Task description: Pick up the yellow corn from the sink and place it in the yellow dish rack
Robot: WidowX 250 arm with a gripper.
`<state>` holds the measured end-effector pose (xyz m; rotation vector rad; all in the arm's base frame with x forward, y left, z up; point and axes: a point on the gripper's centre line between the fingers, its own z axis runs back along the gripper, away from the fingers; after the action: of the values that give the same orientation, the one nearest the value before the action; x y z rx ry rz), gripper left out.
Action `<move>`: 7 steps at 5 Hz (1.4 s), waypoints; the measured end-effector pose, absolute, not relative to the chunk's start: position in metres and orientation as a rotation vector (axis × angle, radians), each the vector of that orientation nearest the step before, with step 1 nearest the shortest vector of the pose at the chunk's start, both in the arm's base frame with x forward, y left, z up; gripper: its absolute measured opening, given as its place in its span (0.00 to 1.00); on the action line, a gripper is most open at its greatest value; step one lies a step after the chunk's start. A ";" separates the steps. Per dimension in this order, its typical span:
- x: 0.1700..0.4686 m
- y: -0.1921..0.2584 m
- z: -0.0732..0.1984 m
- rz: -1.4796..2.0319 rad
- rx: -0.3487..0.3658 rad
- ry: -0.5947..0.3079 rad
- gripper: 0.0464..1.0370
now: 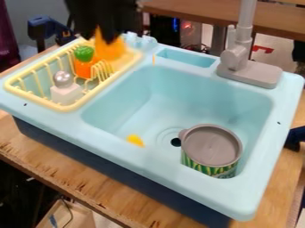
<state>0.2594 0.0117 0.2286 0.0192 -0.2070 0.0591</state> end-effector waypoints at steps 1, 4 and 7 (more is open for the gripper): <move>0.255 0.039 0.229 0.146 0.069 -0.192 0.40; 0.268 0.112 0.203 0.315 0.132 -0.133 0.40; 0.284 0.132 0.167 0.360 0.084 -0.056 0.40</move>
<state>0.2843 0.1322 0.1667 0.0836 -0.0560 0.3600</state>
